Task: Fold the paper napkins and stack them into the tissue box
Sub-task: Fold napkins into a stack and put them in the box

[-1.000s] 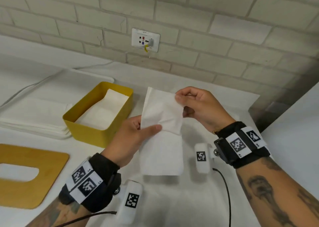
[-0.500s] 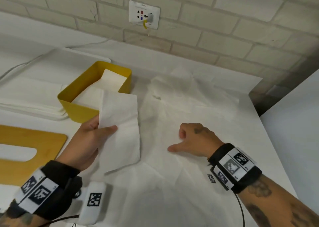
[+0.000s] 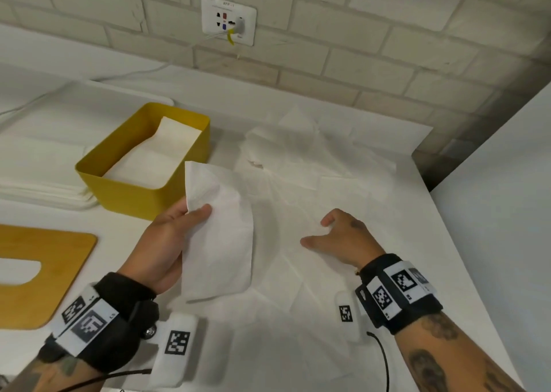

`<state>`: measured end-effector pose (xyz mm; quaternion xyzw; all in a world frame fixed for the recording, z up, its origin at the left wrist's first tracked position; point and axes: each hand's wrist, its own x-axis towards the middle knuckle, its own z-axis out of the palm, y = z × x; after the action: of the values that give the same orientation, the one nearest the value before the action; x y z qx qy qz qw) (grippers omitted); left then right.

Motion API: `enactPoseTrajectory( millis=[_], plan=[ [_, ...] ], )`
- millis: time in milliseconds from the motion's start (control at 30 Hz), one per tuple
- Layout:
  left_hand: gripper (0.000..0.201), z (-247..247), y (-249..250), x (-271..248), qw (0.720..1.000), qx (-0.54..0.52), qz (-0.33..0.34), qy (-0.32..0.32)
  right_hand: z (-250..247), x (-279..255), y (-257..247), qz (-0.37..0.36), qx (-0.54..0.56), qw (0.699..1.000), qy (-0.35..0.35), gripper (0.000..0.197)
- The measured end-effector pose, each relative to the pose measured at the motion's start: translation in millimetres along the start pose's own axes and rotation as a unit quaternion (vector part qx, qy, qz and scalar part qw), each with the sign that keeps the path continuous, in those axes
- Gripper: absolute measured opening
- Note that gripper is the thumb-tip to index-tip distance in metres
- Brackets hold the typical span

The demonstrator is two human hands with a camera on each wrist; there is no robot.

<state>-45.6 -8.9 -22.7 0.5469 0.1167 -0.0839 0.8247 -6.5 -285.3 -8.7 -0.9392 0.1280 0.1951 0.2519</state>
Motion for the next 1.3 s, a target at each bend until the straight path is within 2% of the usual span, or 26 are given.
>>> enactPoseTrajectory(
  millis=[100, 267, 367, 567, 700, 900, 967, 1033, 1067, 1133, 1200, 1233, 1300],
  plan=[
    [0.033, 2, -2, -1, 1.000, 0.002, -0.002, 0.002, 0, 2, 0, 0.006, -0.059, 0.998, 0.009, 0.083],
    [0.032, 3, -5, -4, 1.000, -0.002, -0.002, 0.006, 7, -7, -9, -0.008, -0.147, 0.988, -0.048, 0.106],
    [0.033, 2, -7, -5, 1.000, 0.003, -0.002, 0.004, 16, -18, -15, -0.024, -0.203, 0.977, -0.065, 0.109],
    [0.034, 2, -9, -6, 1.000, 0.007, -0.004, 0.014, 26, -31, -21, -0.055, -0.226, 0.972, -0.041, 0.074],
    [0.035, 3, -8, -5, 1.000, 0.003, -0.005, 0.013, 24, -34, -17, -0.099, -0.211, 0.972, 0.017, 0.042],
    [0.033, 3, -7, -3, 1.000, 0.001, -0.004, 0.017, 25, -29, -1, -0.143, -0.203, 0.967, 0.055, 0.020],
    [0.033, 4, -7, -2, 1.000, 0.003, -0.005, 0.015, 16, -27, -1, -0.133, -0.136, 0.979, 0.069, 0.011],
    [0.033, 5, -6, 0, 1.000, 0.002, -0.004, 0.014, -3, -28, -3, -0.149, 0.007, 0.986, 0.074, 0.012],
    [0.033, 6, -5, 1, 1.000, 0.002, -0.003, 0.015, -14, -32, -6, -0.162, 0.108, 0.979, 0.064, 0.012],
    [0.032, 7, -3, 3, 1.000, 0.002, -0.001, 0.018, -40, -45, -14, -0.171, 0.339, 0.925, 0.028, 0.015],
    [0.031, 9, -3, 5, 1.000, 0.000, 0.000, 0.018, -60, -50, -7, -0.154, 0.484, 0.861, -0.008, 0.024],
    [0.031, 9, -3, 6, 1.000, 0.000, 0.000, 0.016, -66, -47, 3, -0.142, 0.509, 0.849, -0.016, 0.027],
    [0.032, 9, -3, 7, 1.000, 0.001, -0.001, 0.011, -68, -38, 26, -0.090, 0.526, 0.845, -0.027, 0.020]
  ],
)
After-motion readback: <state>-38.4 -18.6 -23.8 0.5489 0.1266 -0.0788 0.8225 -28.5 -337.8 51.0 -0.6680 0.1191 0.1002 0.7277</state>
